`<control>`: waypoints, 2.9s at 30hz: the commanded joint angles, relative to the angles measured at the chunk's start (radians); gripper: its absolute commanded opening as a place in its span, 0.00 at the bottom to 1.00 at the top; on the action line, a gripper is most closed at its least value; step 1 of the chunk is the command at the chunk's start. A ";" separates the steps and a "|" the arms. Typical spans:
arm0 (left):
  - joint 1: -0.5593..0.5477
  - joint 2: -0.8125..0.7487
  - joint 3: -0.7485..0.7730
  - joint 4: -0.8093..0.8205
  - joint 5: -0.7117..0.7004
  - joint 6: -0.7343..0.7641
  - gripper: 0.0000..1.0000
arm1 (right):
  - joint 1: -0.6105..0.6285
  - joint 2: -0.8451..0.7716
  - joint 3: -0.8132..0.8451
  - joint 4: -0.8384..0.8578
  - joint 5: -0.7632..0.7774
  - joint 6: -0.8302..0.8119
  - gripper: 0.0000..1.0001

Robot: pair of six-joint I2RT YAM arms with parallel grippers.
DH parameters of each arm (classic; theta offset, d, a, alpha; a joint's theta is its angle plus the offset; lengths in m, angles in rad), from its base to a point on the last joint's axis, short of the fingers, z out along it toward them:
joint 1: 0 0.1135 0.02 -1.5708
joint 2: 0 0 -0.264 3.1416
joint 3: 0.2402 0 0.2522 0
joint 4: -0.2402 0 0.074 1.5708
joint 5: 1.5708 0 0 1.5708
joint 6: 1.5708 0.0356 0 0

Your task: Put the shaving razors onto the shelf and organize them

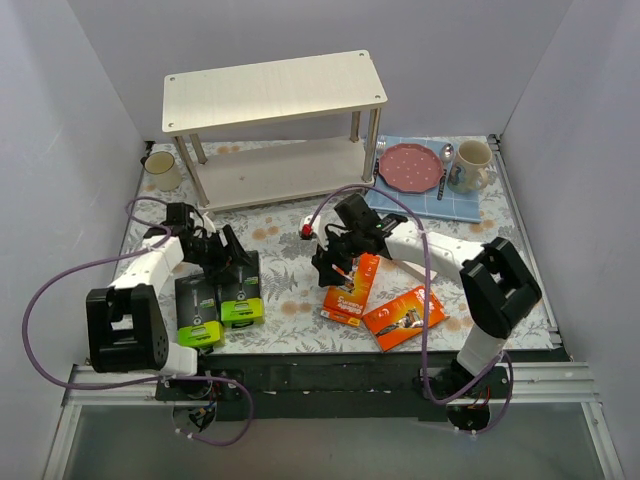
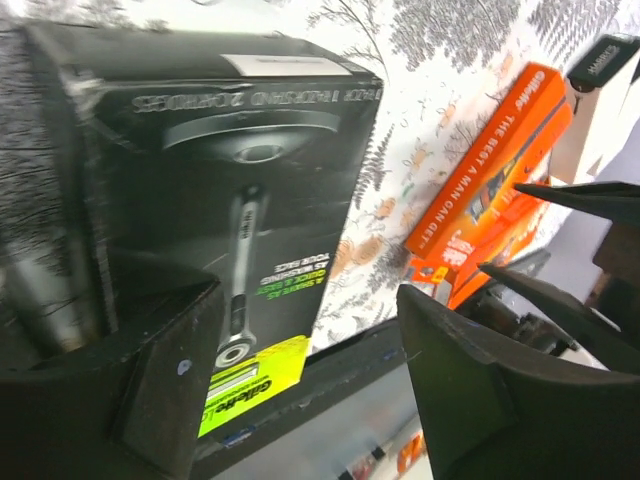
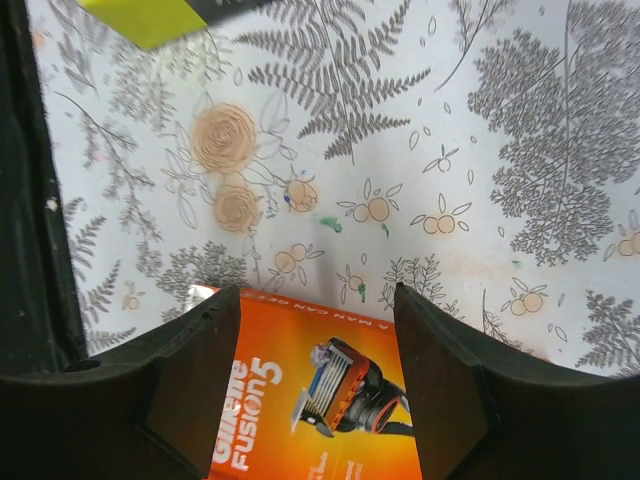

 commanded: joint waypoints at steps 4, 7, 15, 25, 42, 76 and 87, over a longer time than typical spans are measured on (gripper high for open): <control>-0.051 0.142 0.023 0.008 0.019 -0.012 0.62 | 0.010 -0.106 -0.023 0.057 -0.079 0.186 0.72; -0.051 0.116 0.106 -0.041 -0.015 -0.010 0.66 | 0.015 -0.086 -0.021 0.117 -0.098 0.244 0.74; -0.051 -0.037 0.205 -0.234 -0.243 0.068 0.77 | 0.033 0.069 0.080 0.325 -0.171 0.517 0.77; -0.051 -0.007 0.119 -0.176 -0.338 0.061 0.82 | 0.087 0.257 0.235 0.424 -0.204 0.642 0.77; -0.103 0.174 0.031 0.028 0.023 -0.059 0.56 | 0.062 0.202 0.126 0.344 -0.139 0.611 0.74; -0.128 0.128 0.001 0.336 0.142 -0.209 0.76 | 0.186 -0.161 -0.123 0.181 0.201 -0.200 0.43; -0.126 0.001 -0.139 0.482 0.160 -0.308 0.79 | 0.274 -0.137 -0.225 0.425 0.252 -0.622 0.39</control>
